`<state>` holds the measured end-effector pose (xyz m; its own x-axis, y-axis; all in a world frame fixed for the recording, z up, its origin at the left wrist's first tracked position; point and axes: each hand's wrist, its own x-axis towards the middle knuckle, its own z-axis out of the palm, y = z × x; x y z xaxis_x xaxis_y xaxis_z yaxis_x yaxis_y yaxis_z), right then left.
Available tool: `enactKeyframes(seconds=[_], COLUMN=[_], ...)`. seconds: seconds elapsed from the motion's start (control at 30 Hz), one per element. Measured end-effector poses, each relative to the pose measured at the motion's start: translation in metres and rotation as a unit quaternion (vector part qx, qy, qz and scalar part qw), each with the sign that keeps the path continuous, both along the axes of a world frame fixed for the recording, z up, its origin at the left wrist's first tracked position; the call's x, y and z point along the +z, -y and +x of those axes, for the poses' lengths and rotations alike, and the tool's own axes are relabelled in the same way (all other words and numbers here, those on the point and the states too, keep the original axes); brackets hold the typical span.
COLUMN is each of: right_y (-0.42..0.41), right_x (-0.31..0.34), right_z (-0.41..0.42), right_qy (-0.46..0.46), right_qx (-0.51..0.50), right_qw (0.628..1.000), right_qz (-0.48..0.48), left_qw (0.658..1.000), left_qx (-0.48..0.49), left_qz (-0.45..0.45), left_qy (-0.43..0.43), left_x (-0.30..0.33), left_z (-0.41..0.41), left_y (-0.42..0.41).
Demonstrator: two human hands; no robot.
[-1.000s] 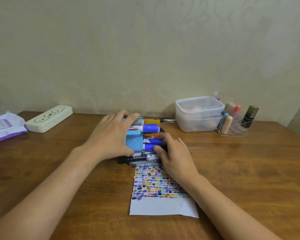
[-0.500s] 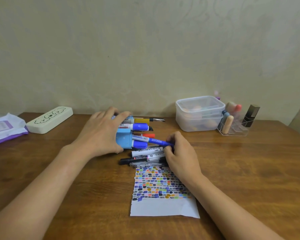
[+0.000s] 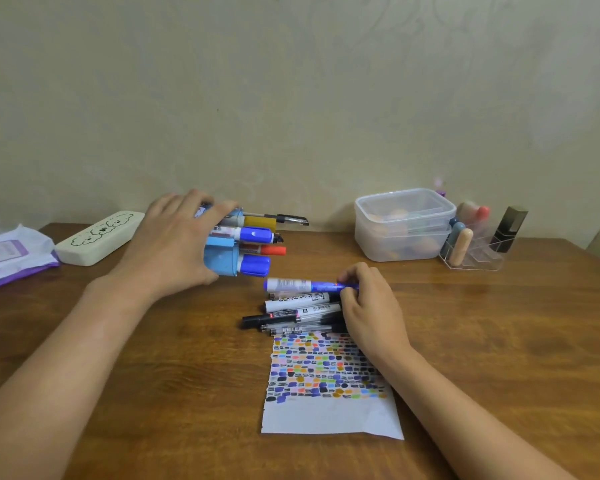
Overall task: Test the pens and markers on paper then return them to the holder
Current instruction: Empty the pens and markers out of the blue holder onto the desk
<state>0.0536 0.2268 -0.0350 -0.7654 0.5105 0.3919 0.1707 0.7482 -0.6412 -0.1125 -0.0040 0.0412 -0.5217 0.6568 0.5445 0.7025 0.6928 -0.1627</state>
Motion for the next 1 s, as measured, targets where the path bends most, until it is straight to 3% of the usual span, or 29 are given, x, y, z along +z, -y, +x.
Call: enactKeyframes(seconds=[0.47,0.63,0.7,0.8,0.9,1.0], right_y=[0.006,0.008,0.009,0.015,0.016,0.006], right_x=[0.0,0.006,0.013,0.017,0.017,0.022], right_z=[-0.001,0.001,0.001,-0.004,-0.009,-0.009], right_qy=[0.037,-0.09,-0.149,-0.124,-0.114,-0.134], right_qx=[0.018,-0.011,0.019,0.091,0.078,0.047], right_qw=[0.999,0.995,0.989,0.987,0.983,0.983], right_qz=[0.036,-0.044,-0.018,0.048,0.119,0.121], left_qw=[0.997,0.996,0.995,0.993,0.992,0.992], left_qx=[-0.047,-0.047,-0.047,-0.065,-0.082,-0.082], left_qz=[-0.001,0.0,0.001,-0.002,-0.011,-0.018], left_qy=[-0.053,-0.082,-0.092,-0.102,-0.097,-0.098], left_x=[-0.018,-0.022,-0.02,-0.019,-0.019,-0.019], left_z=[0.028,0.031,0.032,0.039,0.045,0.044], left_y=[-0.04,-0.044,-0.045,-0.05,-0.053,-0.053])
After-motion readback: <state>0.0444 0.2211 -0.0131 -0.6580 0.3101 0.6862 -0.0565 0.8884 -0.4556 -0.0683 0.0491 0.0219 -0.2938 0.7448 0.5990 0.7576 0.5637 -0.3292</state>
